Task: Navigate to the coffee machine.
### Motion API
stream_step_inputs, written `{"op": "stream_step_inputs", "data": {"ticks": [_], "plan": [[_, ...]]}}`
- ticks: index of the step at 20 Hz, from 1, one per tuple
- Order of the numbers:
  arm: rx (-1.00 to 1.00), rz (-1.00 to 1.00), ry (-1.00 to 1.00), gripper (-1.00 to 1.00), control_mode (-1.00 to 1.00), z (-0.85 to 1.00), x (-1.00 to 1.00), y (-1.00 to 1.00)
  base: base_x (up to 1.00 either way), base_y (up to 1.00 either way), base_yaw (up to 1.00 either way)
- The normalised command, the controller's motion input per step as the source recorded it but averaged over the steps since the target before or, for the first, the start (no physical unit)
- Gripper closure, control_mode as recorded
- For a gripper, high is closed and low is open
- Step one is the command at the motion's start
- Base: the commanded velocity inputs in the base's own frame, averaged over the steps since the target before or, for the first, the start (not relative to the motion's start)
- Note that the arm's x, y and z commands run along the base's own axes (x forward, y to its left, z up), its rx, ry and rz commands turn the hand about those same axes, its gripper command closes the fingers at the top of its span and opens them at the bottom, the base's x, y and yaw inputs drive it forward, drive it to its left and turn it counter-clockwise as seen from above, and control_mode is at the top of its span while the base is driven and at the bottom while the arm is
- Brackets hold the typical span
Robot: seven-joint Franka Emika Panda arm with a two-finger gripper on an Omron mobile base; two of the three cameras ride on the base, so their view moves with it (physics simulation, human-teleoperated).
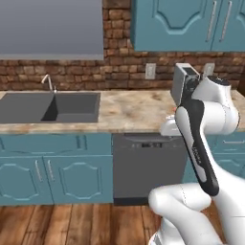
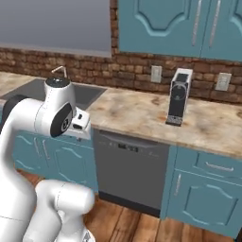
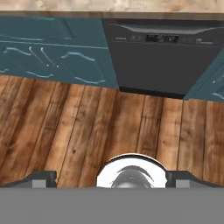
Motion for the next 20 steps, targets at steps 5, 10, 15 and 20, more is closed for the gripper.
{"op": "stream_step_inputs", "data": {"ticks": [5, 10, 15, 20], "plan": [[0.00, 0.00, 0.00, -1.00, 1.00, 0.00, 0.00, 0.00, 1.00, -1.00, 0.00], [0.00, 0.00, 0.00, -1.00, 1.00, 0.00, 0.00, 0.00, 1.00, -1.00, -0.05], [0.00, 0.00, 0.00, -1.00, 1.00, 0.00, 0.00, 0.00, 0.85, -0.81, -0.12], [0.00, 0.00, 0.00, -1.00, 1.00, 0.00, 0.00, 0.00, 0.26, -0.15, -0.04]]}}
